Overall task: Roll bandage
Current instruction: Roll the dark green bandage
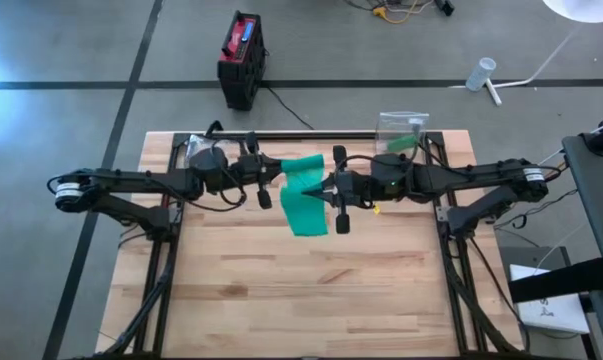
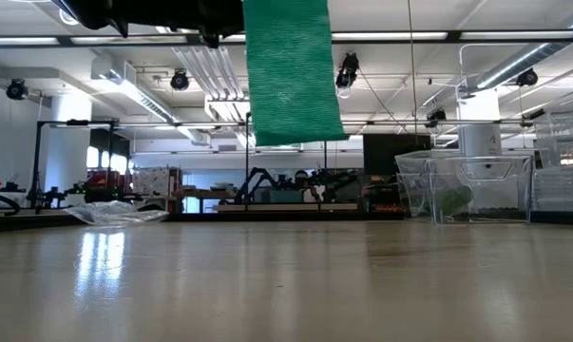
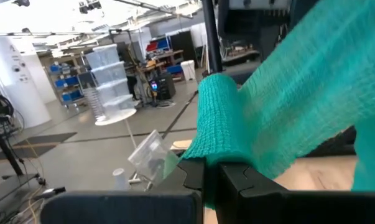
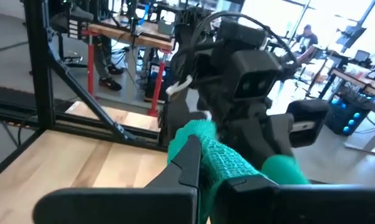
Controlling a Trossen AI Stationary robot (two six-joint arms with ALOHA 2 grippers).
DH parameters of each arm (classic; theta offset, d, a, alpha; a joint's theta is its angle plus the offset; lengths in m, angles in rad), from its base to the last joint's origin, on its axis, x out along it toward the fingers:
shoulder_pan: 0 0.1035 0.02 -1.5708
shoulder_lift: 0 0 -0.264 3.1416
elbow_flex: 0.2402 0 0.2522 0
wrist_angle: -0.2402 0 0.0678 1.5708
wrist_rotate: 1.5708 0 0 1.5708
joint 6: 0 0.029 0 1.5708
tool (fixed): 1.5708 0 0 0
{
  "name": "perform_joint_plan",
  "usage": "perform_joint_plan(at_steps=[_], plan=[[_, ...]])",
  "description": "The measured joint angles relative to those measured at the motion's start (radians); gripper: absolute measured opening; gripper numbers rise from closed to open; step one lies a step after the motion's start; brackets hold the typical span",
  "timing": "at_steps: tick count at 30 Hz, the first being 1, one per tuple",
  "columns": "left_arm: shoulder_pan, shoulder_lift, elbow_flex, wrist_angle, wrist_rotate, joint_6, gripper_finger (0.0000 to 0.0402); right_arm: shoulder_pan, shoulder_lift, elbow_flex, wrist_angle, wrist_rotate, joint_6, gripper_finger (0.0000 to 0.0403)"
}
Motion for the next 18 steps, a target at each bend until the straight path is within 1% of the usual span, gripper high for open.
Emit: perform_joint_plan(at_steps=[7, 10, 13, 18], plan=[[-0.009, 0.012, 0.000, -0.031, -0.002, 0.009, 0.0000, -0.045, 0.000, 0.000, 0.047, 0.026, 0.085, 0.0003], [-0.010, 0.011, 0.000, -0.047, -0.004, 0.009, 0.0000, -0.071, -0.003, 0.006, 0.047, 0.026, 0.109, 0.0014], [-0.010, 0.012, 0.000, -0.055, -0.004, 0.007, 0.0000, -0.089, -0.003, 0.022, 0.053, 0.020, 0.148, 0.0046], [-0.013, 0.012, -0.001, -0.062, 0.000, 0.005, 0.0000, -0.105, -0.003, 0.034, 0.054, 0.018, 0.178, 0.0120]])
